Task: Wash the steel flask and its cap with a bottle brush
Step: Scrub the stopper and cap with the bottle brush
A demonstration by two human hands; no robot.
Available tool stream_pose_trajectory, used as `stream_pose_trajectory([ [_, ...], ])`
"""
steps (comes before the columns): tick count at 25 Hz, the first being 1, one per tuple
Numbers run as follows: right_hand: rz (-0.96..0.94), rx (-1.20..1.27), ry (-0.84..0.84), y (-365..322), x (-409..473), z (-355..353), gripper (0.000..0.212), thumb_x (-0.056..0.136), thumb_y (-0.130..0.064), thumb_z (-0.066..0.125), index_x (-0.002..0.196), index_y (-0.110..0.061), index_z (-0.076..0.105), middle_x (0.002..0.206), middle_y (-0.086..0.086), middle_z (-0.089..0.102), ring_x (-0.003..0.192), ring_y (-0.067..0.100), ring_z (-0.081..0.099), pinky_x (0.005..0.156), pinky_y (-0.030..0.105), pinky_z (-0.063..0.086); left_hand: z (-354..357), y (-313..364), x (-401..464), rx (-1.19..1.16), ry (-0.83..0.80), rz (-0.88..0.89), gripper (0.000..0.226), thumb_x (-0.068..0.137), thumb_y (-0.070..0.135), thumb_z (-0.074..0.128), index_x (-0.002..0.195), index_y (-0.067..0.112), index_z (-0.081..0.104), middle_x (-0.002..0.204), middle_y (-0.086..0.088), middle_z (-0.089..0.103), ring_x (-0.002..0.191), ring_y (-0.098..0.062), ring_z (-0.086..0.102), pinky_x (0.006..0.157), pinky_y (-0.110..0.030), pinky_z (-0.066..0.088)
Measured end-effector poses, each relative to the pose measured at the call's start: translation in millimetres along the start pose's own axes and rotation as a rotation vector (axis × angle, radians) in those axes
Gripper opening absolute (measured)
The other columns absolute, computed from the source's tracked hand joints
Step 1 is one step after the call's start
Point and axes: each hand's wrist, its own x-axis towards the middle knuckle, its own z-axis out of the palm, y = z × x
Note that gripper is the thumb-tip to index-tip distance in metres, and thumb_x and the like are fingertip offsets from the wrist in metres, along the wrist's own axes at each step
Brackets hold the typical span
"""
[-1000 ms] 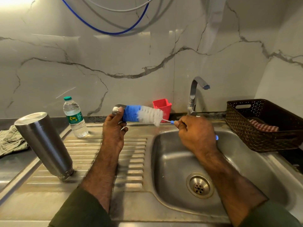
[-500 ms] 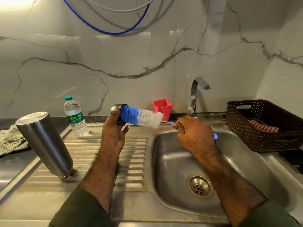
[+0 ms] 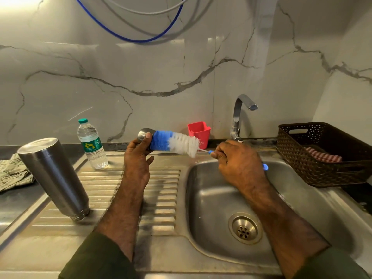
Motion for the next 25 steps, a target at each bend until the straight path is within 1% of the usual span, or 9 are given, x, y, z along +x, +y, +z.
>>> stream_pose_trajectory([
  [3,0.122,0.075,-0.169,4.3,1.3,1.6,0.028,0.105,-0.038,0.054,0.094,-0.019,0.071,0.082,-0.001,0.067,0.077,0.019,0.062,0.075,0.039,0.055,-1.6,2.8,-1.9,-0.054,-0.114,-0.045,0.036,0.094,0.045,0.073,0.119,0.021,0.072,0.110,0.002,0.076,0.100,-0.016,0.070,0.096,-0.044,0.045],
  [6,0.335,0.619,-0.481,5.3,-3.9,4.8,0.034,0.106,-0.037,0.054,0.088,-0.018,0.075,0.069,-0.001,0.063,0.060,0.013,0.055,0.060,0.031,0.045,-4.0,3.4,0.0,-0.214,-0.188,-0.107,0.029,0.101,0.043,0.066,0.113,0.019,0.078,0.121,-0.005,0.075,0.112,-0.021,0.071,0.104,-0.047,0.048],
  [7,0.305,0.635,-0.449,3.3,-6.0,5.7,0.027,0.104,-0.038,0.059,0.090,-0.019,0.073,0.071,-0.003,0.064,0.062,0.012,0.056,0.060,0.031,0.047,-3.5,2.8,0.8,-0.231,-0.169,-0.116,0.031,0.099,0.044,0.068,0.113,0.018,0.078,0.123,-0.006,0.074,0.115,-0.022,0.070,0.104,-0.047,0.049],
  [10,0.061,0.293,-0.088,-1.7,-7.8,11.7,0.024,0.088,-0.044,0.078,0.089,-0.025,0.065,0.085,-0.010,0.061,0.079,0.012,0.057,0.071,0.032,0.053,-2.7,0.1,2.3,-0.179,-0.052,-0.082,0.037,0.089,0.046,0.077,0.114,0.019,0.071,0.111,-0.002,0.076,0.100,-0.018,0.072,0.089,-0.039,0.050],
  [12,-0.025,0.155,0.025,-4.9,-7.4,8.9,0.021,0.092,-0.042,0.073,0.092,-0.022,0.066,0.091,-0.006,0.060,0.082,0.016,0.056,0.076,0.036,0.053,-2.9,-1.2,1.8,-0.125,-0.032,-0.046,0.031,0.092,0.040,0.077,0.114,0.019,0.069,0.103,0.001,0.078,0.093,-0.016,0.073,0.085,-0.038,0.050],
  [16,0.074,0.090,-0.073,-3.3,-2.9,8.0,0.025,0.105,-0.041,0.054,0.089,-0.025,0.067,0.084,-0.005,0.066,0.078,0.015,0.060,0.077,0.037,0.055,-1.2,1.4,0.3,-0.049,-0.084,0.012,0.050,0.085,0.040,0.085,0.123,0.016,0.063,0.108,-0.001,0.078,0.096,-0.018,0.075,0.083,-0.039,0.052],
  [20,0.197,0.304,-0.137,2.1,-2.0,7.2,0.029,0.106,-0.042,0.053,0.079,-0.031,0.055,0.075,-0.010,0.057,0.074,0.013,0.058,0.067,0.030,0.044,1.0,2.6,4.2,-0.055,-0.140,0.042,0.045,0.086,0.034,0.080,0.123,0.016,0.061,0.109,-0.002,0.075,0.097,-0.019,0.071,0.077,-0.035,0.054],
  [23,0.060,0.222,-0.038,0.7,-3.5,-0.3,0.026,0.095,-0.054,0.066,0.097,-0.030,0.058,0.089,-0.012,0.058,0.082,0.009,0.057,0.069,0.026,0.048,1.4,2.3,4.0,-0.098,-0.080,0.043,0.037,0.094,0.031,0.078,0.123,0.013,0.063,0.103,-0.001,0.077,0.092,-0.018,0.074,0.076,-0.033,0.057],
  [25,-0.013,0.050,-0.050,-4.4,-3.8,-0.6,0.027,0.094,-0.049,0.068,0.103,-0.025,0.060,0.098,-0.007,0.058,0.086,0.013,0.058,0.076,0.031,0.054,1.5,0.2,1.5,-0.093,-0.033,0.000,0.034,0.094,0.032,0.077,0.120,0.014,0.065,0.097,0.000,0.078,0.088,-0.017,0.074,0.078,-0.034,0.055],
])
